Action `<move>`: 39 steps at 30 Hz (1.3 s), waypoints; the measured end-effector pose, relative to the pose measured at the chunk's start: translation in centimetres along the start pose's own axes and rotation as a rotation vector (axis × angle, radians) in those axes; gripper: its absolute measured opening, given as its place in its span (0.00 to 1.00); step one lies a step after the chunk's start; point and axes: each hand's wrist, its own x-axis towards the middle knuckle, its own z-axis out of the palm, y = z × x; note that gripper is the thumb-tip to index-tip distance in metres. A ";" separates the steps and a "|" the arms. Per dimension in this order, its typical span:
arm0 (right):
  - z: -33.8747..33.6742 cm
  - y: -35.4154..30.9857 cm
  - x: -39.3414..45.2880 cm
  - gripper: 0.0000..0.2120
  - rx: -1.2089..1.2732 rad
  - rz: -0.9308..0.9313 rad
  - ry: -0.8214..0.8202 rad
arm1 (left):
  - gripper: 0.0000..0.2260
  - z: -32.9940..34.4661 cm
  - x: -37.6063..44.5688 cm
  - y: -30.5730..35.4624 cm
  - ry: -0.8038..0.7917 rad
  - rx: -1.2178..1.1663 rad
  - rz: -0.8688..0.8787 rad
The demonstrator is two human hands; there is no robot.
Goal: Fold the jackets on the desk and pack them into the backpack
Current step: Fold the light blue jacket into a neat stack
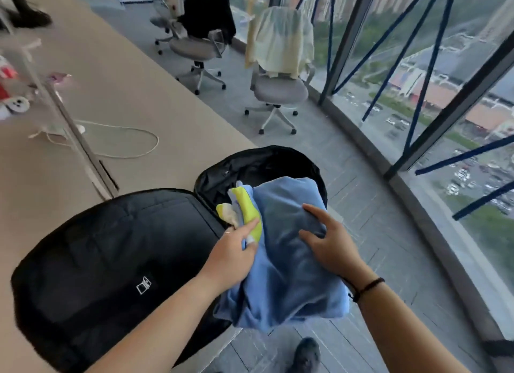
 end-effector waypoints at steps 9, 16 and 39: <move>1.6 5.4 22.5 0.26 -0.048 -0.166 -0.385 | 0.23 5.8 12.5 -1.3 0.219 -0.008 -0.319; 6.2 9.6 31.5 0.27 -0.047 -0.242 -0.651 | 0.26 9.2 18.0 -1.5 0.331 0.094 -0.638; 7.9 14.3 31.3 0.36 -0.802 -0.610 -0.573 | 0.34 14.0 18.3 -2.6 0.023 0.472 -0.828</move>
